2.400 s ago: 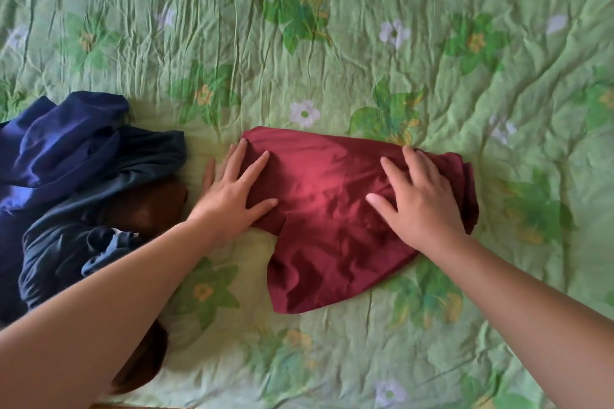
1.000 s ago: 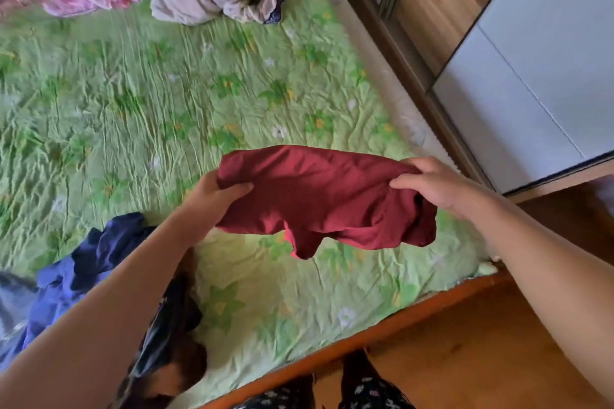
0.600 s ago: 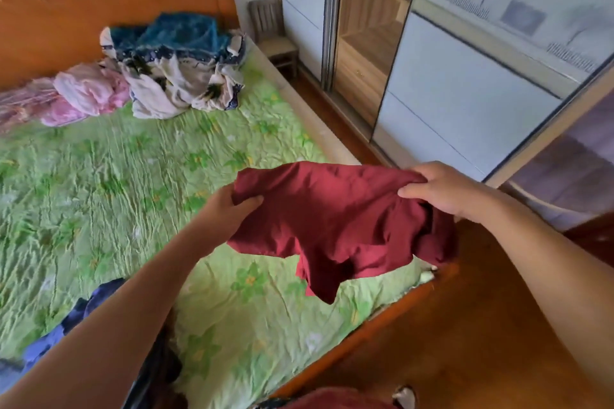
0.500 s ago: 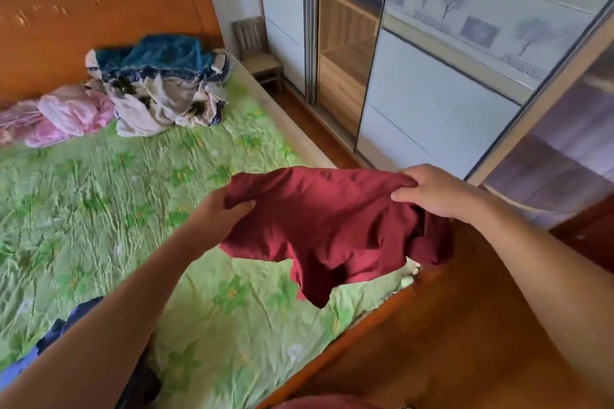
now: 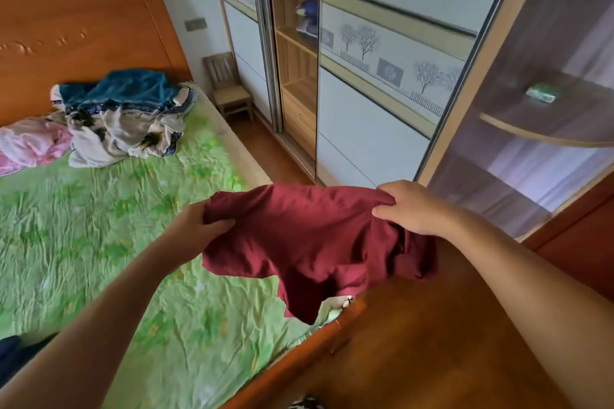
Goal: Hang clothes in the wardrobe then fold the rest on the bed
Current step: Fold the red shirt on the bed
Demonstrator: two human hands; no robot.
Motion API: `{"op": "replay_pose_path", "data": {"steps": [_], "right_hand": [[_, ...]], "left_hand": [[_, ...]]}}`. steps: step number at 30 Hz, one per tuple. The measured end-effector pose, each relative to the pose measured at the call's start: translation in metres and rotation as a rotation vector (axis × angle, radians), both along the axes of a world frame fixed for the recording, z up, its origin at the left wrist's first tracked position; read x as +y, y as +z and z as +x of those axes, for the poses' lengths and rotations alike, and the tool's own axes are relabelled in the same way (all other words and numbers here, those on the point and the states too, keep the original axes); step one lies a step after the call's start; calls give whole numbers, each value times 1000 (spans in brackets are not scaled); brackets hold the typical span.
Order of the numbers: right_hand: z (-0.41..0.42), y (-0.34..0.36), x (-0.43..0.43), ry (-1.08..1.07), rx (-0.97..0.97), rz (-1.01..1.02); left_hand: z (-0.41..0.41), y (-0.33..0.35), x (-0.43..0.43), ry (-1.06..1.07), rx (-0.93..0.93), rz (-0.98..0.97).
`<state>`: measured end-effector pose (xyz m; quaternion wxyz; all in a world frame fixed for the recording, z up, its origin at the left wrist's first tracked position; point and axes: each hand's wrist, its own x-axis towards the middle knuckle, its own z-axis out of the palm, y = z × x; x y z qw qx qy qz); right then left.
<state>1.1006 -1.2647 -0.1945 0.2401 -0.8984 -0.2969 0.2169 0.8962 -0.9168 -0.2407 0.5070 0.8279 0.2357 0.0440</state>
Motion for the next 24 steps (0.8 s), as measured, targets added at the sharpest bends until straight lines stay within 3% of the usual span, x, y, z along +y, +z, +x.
{"op": "replay_pose_path", "data": {"steps": [16,24], "right_hand": [[194,-2,24,135,-191,-39],[288,-13,59,270,-267,-44]], "left_hand": [[176,1,-21,148,-19,-4],[240,-2,-42,292,7,251]]}}
